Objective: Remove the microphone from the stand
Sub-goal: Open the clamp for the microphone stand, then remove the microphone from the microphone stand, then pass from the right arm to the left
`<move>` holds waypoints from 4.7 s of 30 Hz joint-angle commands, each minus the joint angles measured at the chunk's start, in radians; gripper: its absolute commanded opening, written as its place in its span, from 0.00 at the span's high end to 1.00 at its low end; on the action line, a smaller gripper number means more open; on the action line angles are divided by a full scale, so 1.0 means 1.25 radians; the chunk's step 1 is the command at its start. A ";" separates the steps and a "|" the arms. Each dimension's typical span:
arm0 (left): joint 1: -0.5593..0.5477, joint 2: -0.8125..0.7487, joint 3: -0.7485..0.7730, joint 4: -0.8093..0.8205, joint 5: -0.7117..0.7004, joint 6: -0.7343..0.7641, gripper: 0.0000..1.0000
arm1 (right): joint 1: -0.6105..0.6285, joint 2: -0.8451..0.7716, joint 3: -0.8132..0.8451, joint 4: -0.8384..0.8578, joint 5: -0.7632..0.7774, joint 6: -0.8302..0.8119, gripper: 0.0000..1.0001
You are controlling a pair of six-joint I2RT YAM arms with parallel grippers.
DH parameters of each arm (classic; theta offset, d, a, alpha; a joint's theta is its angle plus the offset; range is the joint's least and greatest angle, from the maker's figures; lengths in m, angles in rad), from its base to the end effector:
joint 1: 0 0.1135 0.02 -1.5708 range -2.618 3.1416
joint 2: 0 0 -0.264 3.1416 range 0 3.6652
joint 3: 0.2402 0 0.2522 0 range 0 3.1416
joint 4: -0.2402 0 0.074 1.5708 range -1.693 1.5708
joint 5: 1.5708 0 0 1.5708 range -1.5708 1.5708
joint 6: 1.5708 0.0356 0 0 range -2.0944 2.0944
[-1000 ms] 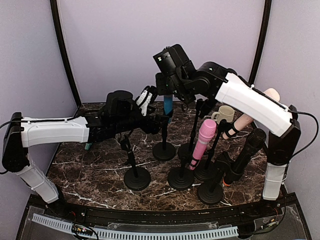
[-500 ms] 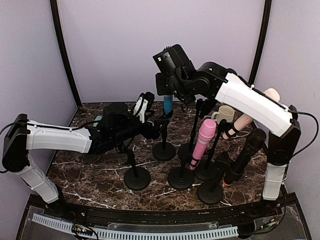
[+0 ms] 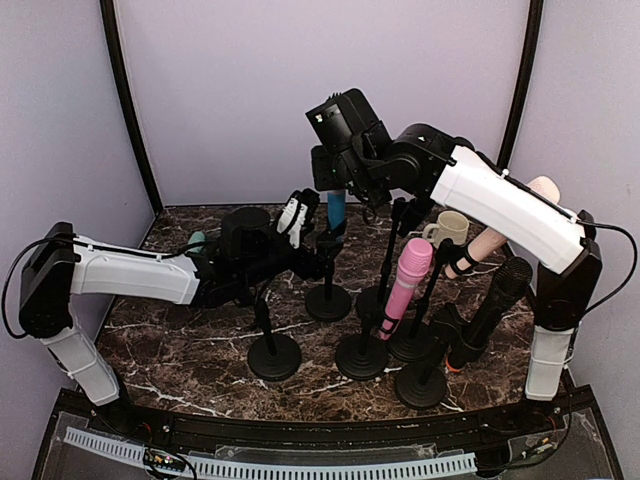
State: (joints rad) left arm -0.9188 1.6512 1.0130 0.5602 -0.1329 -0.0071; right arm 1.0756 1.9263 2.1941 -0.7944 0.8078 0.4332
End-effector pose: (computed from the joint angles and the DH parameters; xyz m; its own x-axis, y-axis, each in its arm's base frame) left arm 0.2359 -0.3013 0.2704 -0.0523 0.0569 -0.9970 0.7074 0.7068 0.0032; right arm 0.2210 0.3551 0.4341 -0.3474 -0.0327 -0.9372 -0.1821 0.9827 0.0332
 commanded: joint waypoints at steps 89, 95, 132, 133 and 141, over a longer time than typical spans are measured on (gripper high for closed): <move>0.100 -0.330 -0.005 -0.256 0.234 0.084 0.13 | 0.047 -0.251 -0.170 0.297 -0.146 -0.093 0.72; 0.101 -0.367 0.137 -0.451 0.218 0.051 0.12 | -0.002 -0.305 -0.222 0.342 -0.334 -0.062 0.72; 0.100 -0.230 0.437 -0.759 0.634 -0.021 0.67 | -0.046 -0.336 -0.252 0.344 -0.786 -0.037 0.75; 0.100 -0.231 0.434 -0.760 0.631 -0.021 0.71 | -0.047 -0.336 -0.252 0.343 -0.783 -0.039 0.74; 0.099 -0.252 0.404 -0.729 0.606 -0.039 0.85 | -0.047 -0.348 -0.254 0.346 -0.763 -0.052 0.50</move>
State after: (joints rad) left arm -0.8009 1.3663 1.5414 -0.3828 0.6460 -0.0128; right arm 1.0218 1.5040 1.8500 -0.3908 -0.1608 0.4034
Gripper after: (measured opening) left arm 0.375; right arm 0.439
